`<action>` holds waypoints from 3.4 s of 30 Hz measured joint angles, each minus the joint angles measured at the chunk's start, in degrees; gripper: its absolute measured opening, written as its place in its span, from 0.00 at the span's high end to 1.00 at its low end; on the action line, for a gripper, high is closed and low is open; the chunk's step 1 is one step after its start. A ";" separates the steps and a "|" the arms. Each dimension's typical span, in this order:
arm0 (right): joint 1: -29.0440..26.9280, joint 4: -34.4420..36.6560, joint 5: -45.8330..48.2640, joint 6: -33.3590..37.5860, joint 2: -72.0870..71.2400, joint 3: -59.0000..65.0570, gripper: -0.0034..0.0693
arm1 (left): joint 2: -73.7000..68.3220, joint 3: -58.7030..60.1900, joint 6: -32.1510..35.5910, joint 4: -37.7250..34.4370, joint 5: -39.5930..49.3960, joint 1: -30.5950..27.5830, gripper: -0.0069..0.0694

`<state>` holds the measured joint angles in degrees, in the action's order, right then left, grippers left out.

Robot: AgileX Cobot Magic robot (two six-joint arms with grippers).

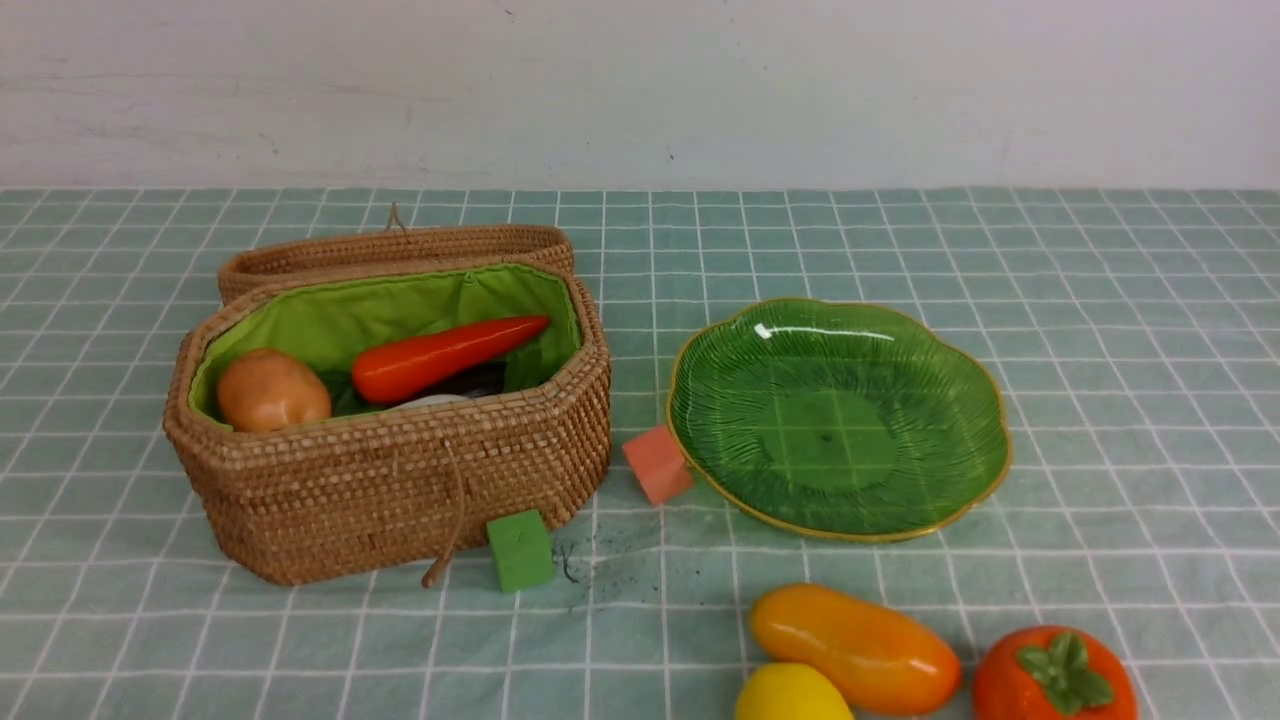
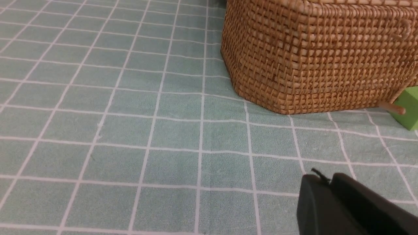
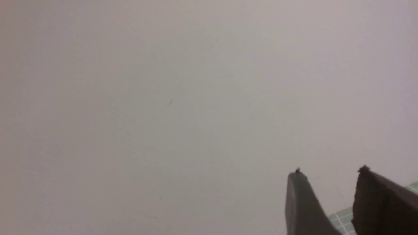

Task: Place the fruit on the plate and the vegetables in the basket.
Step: Grab a tomato with your right arm and place it on the plate on the right, then use the right arm to grab a mango and put it into the right plate

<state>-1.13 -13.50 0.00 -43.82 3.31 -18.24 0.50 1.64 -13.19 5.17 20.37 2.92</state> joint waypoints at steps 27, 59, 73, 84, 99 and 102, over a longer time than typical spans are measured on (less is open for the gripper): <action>0.00 45.73 34.82 56.08 61.94 -13.47 0.11 | 0.00 0.00 0.00 0.11 0.00 0.00 0.81; 1.35 69.64 31.12 85.45 86.11 -48.56 0.27 | 0.00 0.00 0.00 0.11 0.00 0.00 0.77; 3.81 78.84 25.42 95.83 111.13 -59.64 0.11 | 0.00 0.00 0.00 0.11 0.00 0.00 0.76; 1.00 71.14 45.02 94.38 100.56 -59.75 0.05 | 0.00 0.00 0.00 0.24 0.00 0.00 0.74; 30.64 27.71 55.46 76.14 96.25 -58.18 0.16 | 0.00 0.00 0.00 0.28 0.00 0.00 0.73; 32.94 22.92 53.68 72.14 98.76 -58.18 0.15 | 0.00 0.00 0.00 0.28 0.00 0.00 0.73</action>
<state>31.81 9.43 53.68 28.31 102.07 -76.42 0.50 1.64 -13.19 5.46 20.37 2.92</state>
